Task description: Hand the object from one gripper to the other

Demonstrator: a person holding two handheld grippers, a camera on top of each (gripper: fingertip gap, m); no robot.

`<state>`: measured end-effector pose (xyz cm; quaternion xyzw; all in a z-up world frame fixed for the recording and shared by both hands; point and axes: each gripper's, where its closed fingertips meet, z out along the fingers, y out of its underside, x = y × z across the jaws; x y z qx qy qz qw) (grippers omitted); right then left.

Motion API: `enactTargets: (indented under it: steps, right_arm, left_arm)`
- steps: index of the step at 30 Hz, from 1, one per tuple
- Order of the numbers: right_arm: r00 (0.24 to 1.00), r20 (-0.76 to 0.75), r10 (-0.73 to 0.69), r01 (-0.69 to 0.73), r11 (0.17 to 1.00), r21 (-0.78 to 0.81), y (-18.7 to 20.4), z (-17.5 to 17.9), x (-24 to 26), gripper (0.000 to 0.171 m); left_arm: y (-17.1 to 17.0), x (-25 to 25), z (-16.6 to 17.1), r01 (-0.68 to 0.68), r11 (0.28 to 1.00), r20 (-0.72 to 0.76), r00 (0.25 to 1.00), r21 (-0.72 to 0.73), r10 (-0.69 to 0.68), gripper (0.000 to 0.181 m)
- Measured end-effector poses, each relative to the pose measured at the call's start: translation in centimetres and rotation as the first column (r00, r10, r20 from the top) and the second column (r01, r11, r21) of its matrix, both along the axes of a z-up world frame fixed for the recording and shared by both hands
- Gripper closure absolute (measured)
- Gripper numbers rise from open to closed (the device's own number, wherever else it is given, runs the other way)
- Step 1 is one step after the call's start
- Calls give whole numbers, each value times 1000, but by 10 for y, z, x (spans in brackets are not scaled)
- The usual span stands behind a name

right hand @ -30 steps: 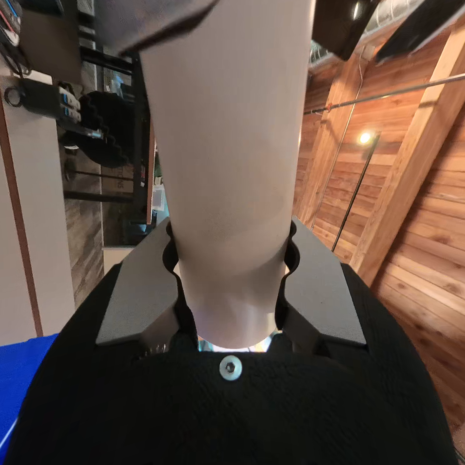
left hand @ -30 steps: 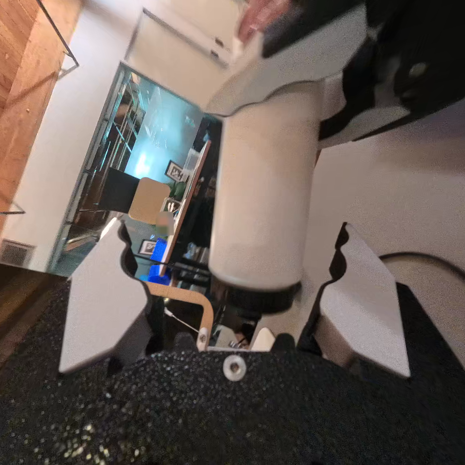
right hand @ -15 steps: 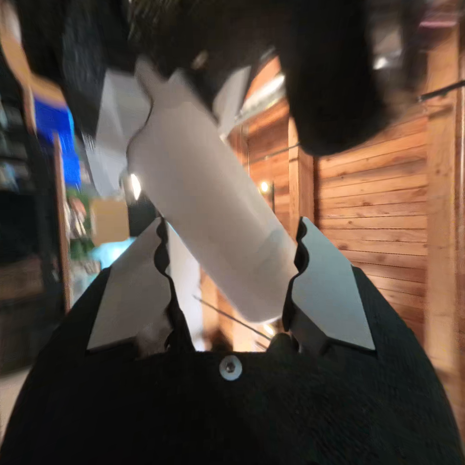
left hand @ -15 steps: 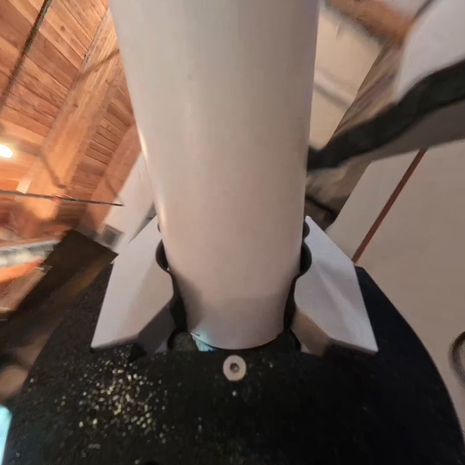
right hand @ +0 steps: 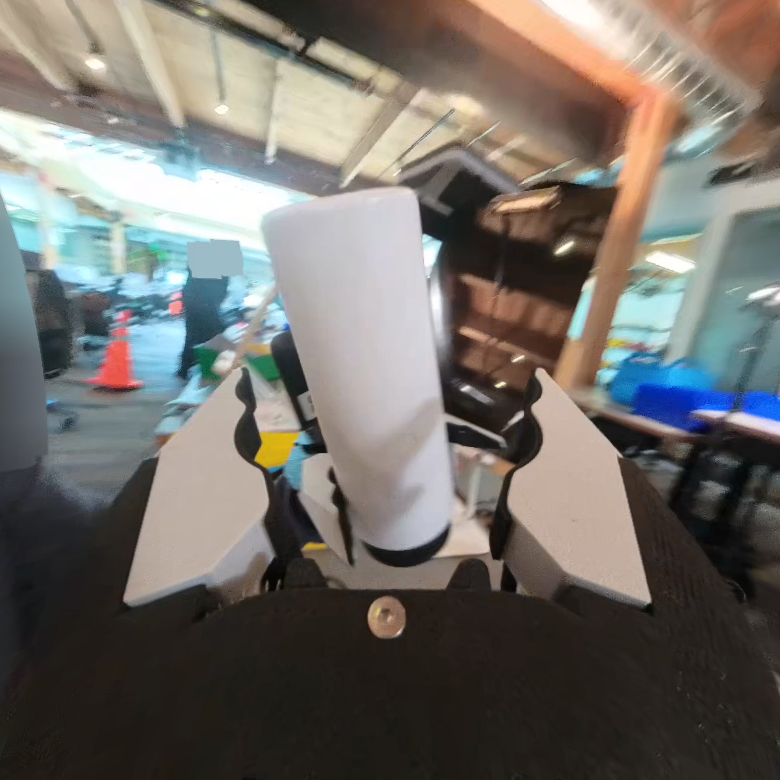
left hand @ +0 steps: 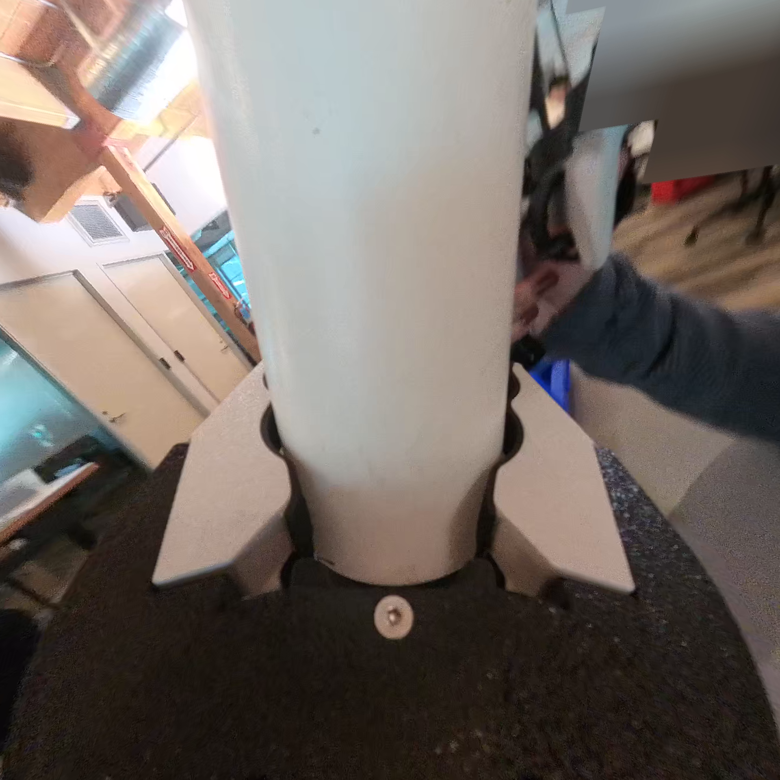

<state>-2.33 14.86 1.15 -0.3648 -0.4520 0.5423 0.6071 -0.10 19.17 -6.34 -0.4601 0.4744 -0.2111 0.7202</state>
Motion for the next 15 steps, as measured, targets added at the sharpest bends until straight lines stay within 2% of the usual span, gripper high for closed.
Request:
enactTargets:
  steps: [3,5,6,8,9,10,12,13,14,15]
  right_arm:
    - [983,132,131,-133,991,8,-20,-21,-13,51]
    - [985,169,35,-56,992,117,-15,-30,-16,75]
    - [984,174,-27,-3,986,170,-11,-31,-17,81]
    - [980,129,-149,110,957,268,-5,-24,-13,83]
    - [966,79,-246,204,914,351,1,-19,-8,84]
    - [929,17,-370,322,828,459,8,-14,-1,84]
    - [774,-115,-622,524,529,668,25,-8,17,84]
    - [680,-147,-719,553,370,746,34,-10,26,84]
    - [586,-149,-797,546,253,799,46,-14,38,83]
    - [511,-122,-851,524,195,829,58,-20,52,83]
  left_arm:
    - [10,9,-28,-79,996,-200,976,53,88,77]
    - [16,14,-37,-123,991,-254,958,47,131,78]
    - [18,17,-39,-133,991,-253,959,7,131,78]
    - [26,19,-33,-187,980,-198,965,-68,170,58]
    - [30,18,-35,-203,972,-207,962,-120,176,48]
    - [33,14,-37,-220,963,-213,959,-158,185,38]
    - [36,6,-37,-239,954,-205,958,-182,201,37]
    - [37,1,-36,-246,951,-194,958,-189,209,38]
    - [38,-4,-34,-249,947,-181,960,-201,214,39]
    - [38,-8,-32,-250,944,-170,961,-213,217,39]
